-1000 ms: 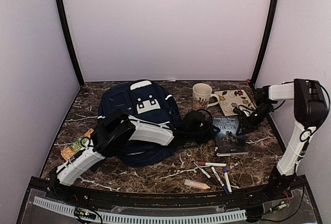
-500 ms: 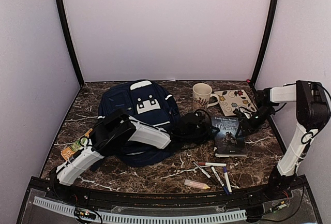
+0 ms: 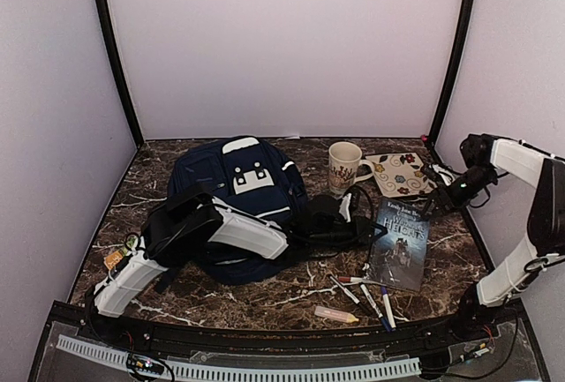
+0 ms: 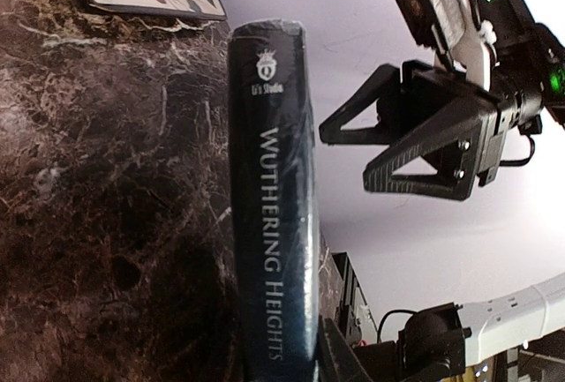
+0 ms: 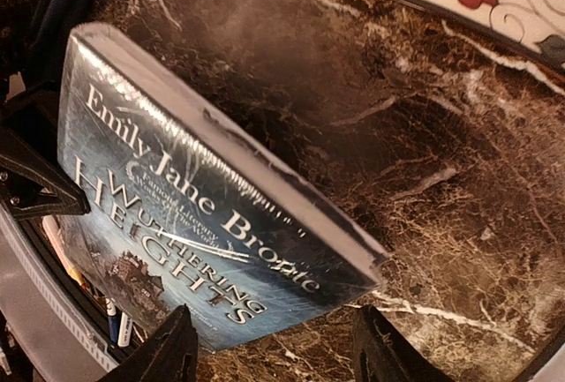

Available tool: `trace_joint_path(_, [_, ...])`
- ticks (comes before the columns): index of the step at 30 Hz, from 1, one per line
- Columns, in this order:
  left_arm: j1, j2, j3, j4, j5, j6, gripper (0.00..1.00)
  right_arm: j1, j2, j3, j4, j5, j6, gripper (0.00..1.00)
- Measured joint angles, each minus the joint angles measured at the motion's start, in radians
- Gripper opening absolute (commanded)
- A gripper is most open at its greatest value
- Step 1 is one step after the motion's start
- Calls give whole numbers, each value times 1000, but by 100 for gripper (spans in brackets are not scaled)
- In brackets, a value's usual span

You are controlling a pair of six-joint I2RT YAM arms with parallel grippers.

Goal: Pack the student bag
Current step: Pass from the left arm to the right

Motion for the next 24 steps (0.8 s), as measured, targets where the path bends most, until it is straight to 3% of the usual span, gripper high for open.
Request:
trace_joint_path(11, [3,-175,-64,-95,59,258,0,0,-138,127,-55,-37,16,62])
trace_joint_path(18, [64,-335,-149,-131,90,327,0,0,-166,357,-83,-194,45,64])
trace_joint_path(24, [159,-515,-267,-196,68,362,0,0,-205,375,-3,-338,113,63])
